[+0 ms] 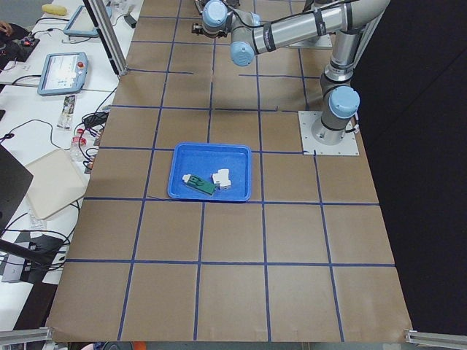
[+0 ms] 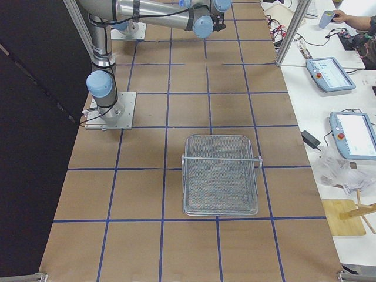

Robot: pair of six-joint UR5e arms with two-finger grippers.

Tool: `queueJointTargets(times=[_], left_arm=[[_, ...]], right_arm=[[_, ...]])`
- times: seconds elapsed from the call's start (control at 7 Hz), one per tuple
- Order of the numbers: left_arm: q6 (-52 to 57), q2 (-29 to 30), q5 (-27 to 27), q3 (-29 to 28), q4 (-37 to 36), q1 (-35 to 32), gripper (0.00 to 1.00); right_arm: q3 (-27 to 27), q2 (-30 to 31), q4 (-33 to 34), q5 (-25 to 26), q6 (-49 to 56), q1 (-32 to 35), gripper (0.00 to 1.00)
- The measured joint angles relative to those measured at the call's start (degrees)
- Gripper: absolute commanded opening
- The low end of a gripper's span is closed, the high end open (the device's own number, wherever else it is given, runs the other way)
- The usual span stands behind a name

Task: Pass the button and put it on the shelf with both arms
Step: 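Close the right gripper on the button and open the left gripper, then carry the button with the right gripper toward the mesh basket while the left gripper withdraws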

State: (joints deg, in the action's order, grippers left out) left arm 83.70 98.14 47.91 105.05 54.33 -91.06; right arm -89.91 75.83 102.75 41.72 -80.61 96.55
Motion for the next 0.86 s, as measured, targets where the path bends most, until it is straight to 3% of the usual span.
queueJointTargets(times=[0.43,0.71,0.86], left_arm=[[-3.5,-0.5,0.8,-0.6,-0.1,0.0,1.00],[-7.1,-0.6,2.6,-3.2,2.5,0.2,1.00],[-8.6,-0.5,5.0,-6.5,7.4,0.2,1.00]], right_arm=[[0.1,0.0,-0.5,2.3,6.5,-2.3,0.00],[0.1,0.6,-2.0,9.7,18.3,-4.1,0.00],[0.2,1.2,-4.7,14.0,26.7,-5.8,0.00]])
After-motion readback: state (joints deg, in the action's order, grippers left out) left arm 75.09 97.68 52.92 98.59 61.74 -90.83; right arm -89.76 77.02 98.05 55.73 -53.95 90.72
